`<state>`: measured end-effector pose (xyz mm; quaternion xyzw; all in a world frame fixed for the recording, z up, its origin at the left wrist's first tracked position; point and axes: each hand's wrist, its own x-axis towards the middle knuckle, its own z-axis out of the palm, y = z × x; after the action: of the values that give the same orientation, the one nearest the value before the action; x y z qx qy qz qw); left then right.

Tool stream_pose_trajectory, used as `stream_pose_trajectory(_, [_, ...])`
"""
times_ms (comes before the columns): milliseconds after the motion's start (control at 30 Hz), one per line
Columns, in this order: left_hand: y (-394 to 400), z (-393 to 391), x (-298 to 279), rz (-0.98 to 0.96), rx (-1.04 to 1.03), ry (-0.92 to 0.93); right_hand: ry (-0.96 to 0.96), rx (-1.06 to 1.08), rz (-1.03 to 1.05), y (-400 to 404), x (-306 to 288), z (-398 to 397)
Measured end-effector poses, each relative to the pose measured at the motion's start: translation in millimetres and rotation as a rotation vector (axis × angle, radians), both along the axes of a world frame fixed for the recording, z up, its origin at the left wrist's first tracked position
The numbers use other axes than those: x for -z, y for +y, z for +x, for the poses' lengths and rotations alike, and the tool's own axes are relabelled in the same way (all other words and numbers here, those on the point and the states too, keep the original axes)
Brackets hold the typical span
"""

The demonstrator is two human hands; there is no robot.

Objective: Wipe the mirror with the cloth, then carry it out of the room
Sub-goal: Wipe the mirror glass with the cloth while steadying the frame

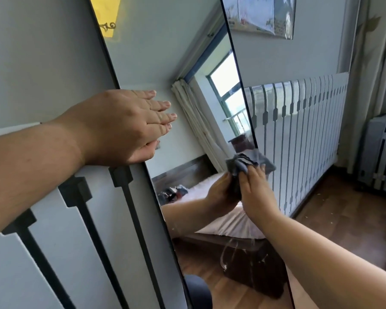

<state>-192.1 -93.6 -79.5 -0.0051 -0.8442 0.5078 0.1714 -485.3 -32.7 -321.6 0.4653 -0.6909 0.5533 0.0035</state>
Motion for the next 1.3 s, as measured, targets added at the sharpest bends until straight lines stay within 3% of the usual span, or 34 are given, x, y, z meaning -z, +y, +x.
stream_pose_trajectory(200, [3, 0, 1, -0.001, -0.013, 0.0, 0.625, -0.245, -0.056, 20, -8, 94])
stream_pose_trajectory(300, [5, 0, 0, -0.001, -0.018, -0.004, 0.738, -0.265, -0.12, 24, -3, 124])
stream_pose_trajectory(633, [11, 2, 12, 0.025, -0.044, 0.006, 0.532, -0.235, -0.064, 53, 44, 118])
stream_pose_trajectory(933, [21, 3, 121, 0.14, 0.098, -0.258, 0.188, -0.176, -0.043, 73, 140, 106])
stream_pose_trajectory(1133, [-1, 7, 146, 0.138, 0.132, -0.177, -0.117, -0.12, -0.02, 91, 213, 95])
stream_pose_trajectory(1300, [-43, 14, 163, 0.138, 0.161, -0.137, -0.155, -0.095, 0.029, 87, 216, 104])
